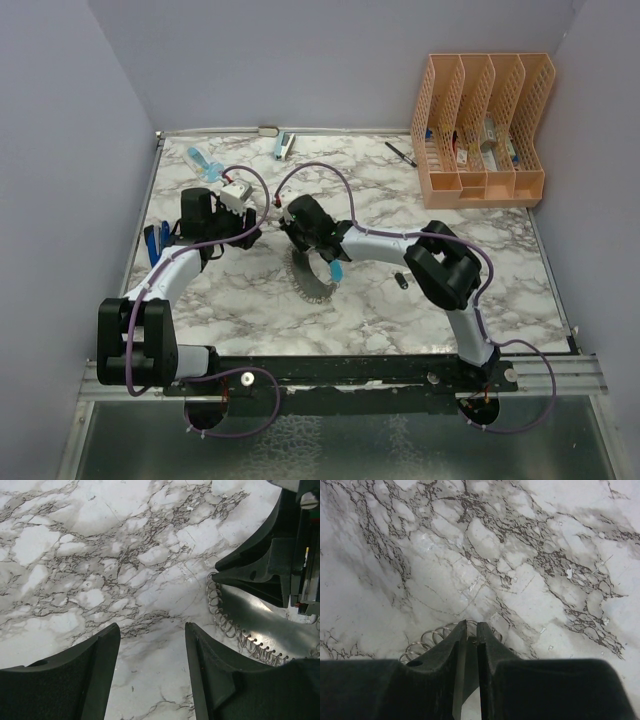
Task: Put the keys on the keyring
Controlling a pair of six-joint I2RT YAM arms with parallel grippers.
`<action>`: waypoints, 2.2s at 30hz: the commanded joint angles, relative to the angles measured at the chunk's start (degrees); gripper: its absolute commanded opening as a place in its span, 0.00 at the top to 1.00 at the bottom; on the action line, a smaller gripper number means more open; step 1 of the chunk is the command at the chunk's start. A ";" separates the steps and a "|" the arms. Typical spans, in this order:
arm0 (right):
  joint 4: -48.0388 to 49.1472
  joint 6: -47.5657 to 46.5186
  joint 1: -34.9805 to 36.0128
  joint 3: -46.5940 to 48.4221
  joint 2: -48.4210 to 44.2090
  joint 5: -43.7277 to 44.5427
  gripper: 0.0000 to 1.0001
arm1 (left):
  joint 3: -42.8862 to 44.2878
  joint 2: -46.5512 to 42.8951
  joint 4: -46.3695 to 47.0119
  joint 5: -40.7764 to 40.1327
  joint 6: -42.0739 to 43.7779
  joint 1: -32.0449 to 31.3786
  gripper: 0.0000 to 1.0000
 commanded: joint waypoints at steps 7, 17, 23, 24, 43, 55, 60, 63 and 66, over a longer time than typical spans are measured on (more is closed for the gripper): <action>-3.29 2.73 -1.84 1.10 2.11 0.20 0.84 | -0.58 0.23 1.02 2.43 -0.76 1.03 0.43; -3.16 1.98 -1.93 1.36 0.32 1.13 0.83 | -0.58 0.52 1.04 3.19 -0.71 1.39 0.43; -2.41 1.06 -1.98 1.60 -1.05 3.10 0.80 | -0.49 0.86 0.94 3.94 -0.75 1.56 0.43; -3.03 0.96 -2.02 2.23 -0.80 3.48 0.79 | -0.49 0.90 0.95 3.97 -0.74 1.56 0.43; -5.39 1.27 -4.08 4.82 1.07 4.43 0.72 | -0.27 1.38 0.52 4.98 -0.64 2.04 0.44; -7.62 0.94 -4.13 8.42 3.34 0.75 0.74 | -0.14 2.08 0.37 5.24 -0.62 2.23 0.44; -9.54 1.10 -4.13 9.33 4.22 0.36 0.75 | -0.14 2.11 0.33 5.33 -0.57 2.29 0.44; -10.91 1.45 -4.16 9.62 5.26 0.83 0.75 | -0.12 2.09 0.31 5.41 -0.62 2.32 0.44; -12.02 1.71 -4.13 9.68 6.15 0.61 0.75 | -0.14 2.08 0.33 5.50 -0.61 2.34 0.44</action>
